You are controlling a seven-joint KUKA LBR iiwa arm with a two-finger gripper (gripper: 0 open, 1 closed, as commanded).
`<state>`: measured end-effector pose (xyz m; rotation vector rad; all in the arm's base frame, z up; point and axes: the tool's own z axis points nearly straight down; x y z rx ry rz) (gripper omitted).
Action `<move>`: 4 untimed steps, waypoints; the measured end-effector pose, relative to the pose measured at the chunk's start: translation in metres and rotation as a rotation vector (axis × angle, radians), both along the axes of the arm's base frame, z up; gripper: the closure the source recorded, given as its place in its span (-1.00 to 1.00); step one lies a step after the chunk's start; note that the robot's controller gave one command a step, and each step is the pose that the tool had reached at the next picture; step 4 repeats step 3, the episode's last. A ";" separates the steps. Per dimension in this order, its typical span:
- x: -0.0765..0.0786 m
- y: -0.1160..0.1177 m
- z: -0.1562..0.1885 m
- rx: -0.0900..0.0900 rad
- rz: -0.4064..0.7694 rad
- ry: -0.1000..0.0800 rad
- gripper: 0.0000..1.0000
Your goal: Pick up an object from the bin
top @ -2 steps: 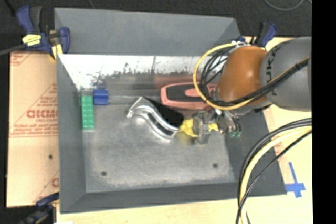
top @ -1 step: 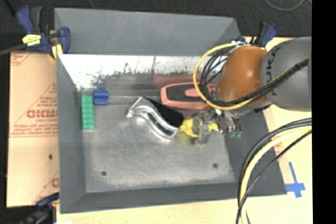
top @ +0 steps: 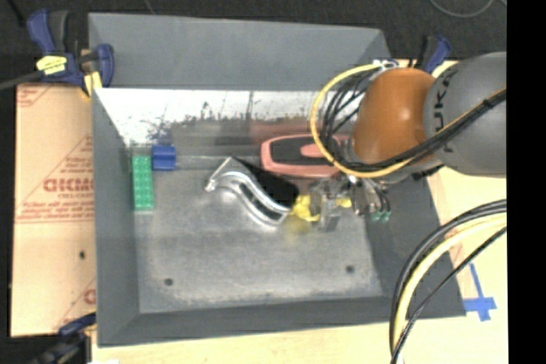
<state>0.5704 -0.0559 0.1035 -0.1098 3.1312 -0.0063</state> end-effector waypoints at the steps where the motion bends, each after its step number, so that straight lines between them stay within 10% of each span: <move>1: -0.008 0.012 0.023 0.000 0.018 -0.008 1.00; 2: -0.028 0.014 -0.006 0.000 0.024 -0.006 1.00; 3: -0.019 0.025 0.179 -0.002 0.088 -0.007 1.00; 4: -0.019 0.025 0.179 -0.002 0.088 -0.007 1.00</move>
Offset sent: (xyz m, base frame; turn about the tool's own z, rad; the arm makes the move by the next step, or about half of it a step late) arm -0.0374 0.0169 -0.0180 -0.0259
